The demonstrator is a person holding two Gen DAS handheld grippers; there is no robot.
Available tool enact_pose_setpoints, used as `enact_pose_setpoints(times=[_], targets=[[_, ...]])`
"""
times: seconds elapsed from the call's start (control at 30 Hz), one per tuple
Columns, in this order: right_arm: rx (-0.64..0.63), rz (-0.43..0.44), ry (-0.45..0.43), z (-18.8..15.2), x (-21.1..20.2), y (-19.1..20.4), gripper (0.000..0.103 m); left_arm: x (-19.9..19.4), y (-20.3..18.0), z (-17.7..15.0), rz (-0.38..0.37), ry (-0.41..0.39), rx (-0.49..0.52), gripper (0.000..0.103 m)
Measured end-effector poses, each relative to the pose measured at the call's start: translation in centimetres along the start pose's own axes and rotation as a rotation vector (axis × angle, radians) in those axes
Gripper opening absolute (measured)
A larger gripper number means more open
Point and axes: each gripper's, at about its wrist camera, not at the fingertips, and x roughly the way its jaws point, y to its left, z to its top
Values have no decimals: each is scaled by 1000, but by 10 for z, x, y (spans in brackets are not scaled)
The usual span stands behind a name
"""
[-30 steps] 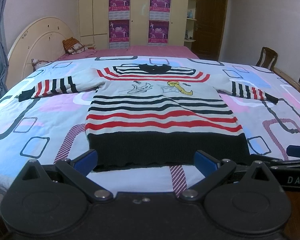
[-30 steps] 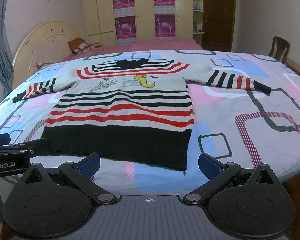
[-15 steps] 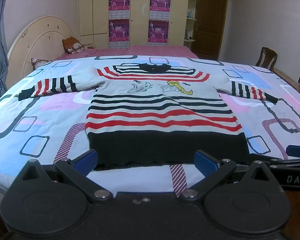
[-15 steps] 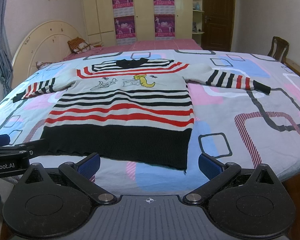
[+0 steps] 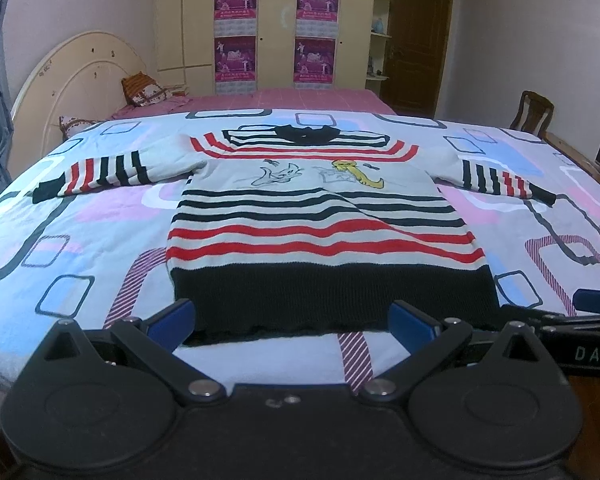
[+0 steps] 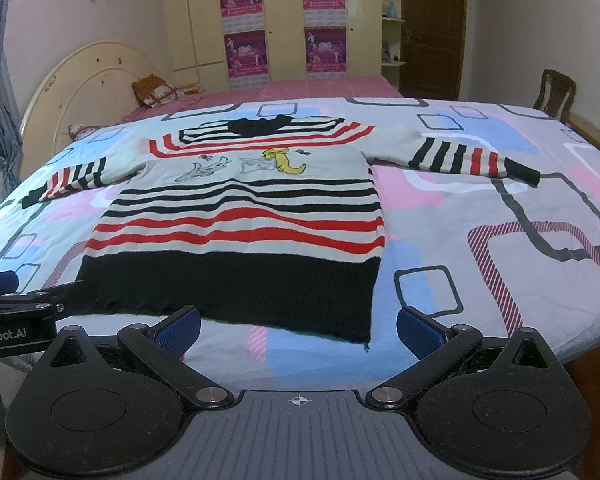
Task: Fold small clothes
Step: 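Move the right gripper to the striped sleeve cuff and grasp it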
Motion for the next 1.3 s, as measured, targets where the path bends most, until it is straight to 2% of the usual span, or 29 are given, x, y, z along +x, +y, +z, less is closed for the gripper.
enact_pose_setpoints(times=[0.43, 0.93, 1.3], targets=[[49, -52, -32, 41, 29, -20, 103, 42, -13, 44, -50, -16, 35, 103], [130, -140, -38, 99, 93, -34, 103, 116, -7, 99, -120, 1, 93, 103], [185, -204, -52, 128, 119, -56, 103, 156, -15, 125, -156, 21, 123, 103]])
